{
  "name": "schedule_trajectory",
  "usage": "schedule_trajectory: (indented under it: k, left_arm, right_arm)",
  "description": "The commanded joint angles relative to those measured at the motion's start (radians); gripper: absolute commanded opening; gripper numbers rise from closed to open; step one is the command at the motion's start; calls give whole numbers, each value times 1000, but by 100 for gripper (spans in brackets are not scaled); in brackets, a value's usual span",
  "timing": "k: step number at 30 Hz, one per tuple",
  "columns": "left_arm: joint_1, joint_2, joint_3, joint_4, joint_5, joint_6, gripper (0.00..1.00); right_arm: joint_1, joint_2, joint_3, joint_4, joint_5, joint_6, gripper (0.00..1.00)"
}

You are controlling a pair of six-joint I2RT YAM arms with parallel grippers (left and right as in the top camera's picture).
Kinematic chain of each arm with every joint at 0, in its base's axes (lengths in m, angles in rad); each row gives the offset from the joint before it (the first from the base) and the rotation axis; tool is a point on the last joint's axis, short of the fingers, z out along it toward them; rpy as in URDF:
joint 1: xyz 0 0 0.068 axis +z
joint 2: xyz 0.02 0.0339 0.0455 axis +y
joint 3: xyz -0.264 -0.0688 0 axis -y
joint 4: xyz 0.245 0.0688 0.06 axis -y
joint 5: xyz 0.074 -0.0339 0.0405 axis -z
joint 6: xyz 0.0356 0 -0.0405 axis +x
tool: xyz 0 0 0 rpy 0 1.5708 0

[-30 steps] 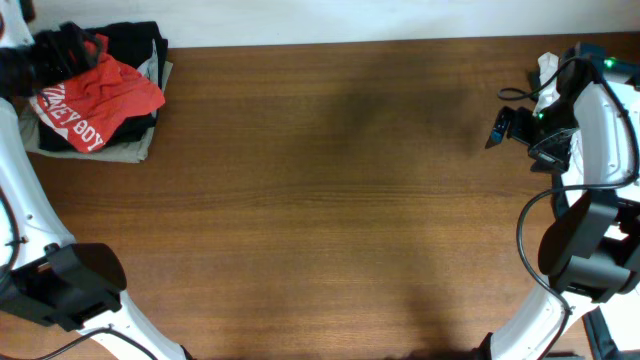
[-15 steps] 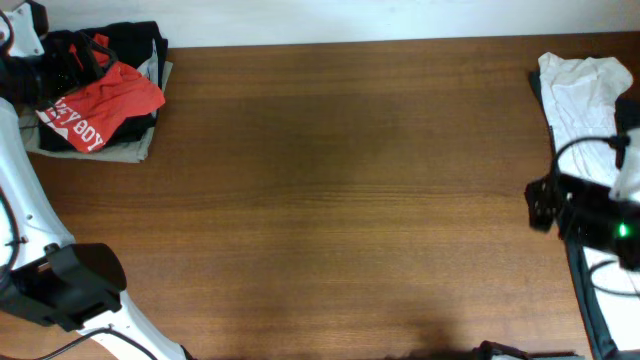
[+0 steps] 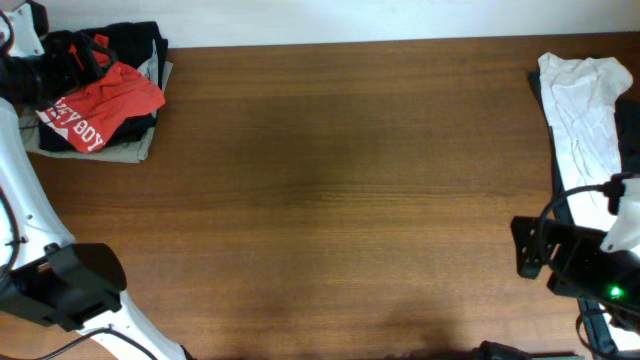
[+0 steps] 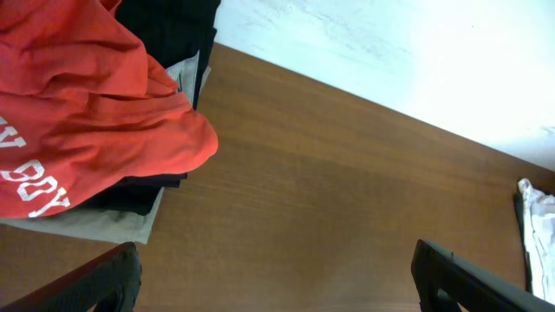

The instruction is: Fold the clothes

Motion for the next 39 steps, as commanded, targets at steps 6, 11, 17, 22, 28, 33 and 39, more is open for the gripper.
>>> schedule_trajectory:
  k: [6, 11, 17, 22, 28, 33, 39]
  left_arm:
    - [0, -5, 1, 2, 21, 1, 99]
    - [0, -5, 1, 2, 21, 1, 99]
    - [0, -5, 1, 2, 21, 1, 99]
    - [0, -5, 1, 2, 21, 1, 99]
    - [0, -5, 1, 2, 21, 1, 99]
    - [0, -5, 1, 2, 21, 1, 99]
    - [0, -5, 1, 2, 21, 1, 99]
  right_arm:
    - [211, -475, -919, 779, -11, -72, 99]
    - [347, -770, -1530, 1394, -17, -67, 99]
    - [354, -917, -1709, 1621, 95, -68, 99]
    - [347, -990, -1716, 1632, 163, -68, 99]
    - [340, -990, -1778, 1765, 166, -68, 99]
    - [341, -990, -1798, 1773, 173, -84, 99]
    - [341, -990, -1798, 1606, 164, -86, 99]
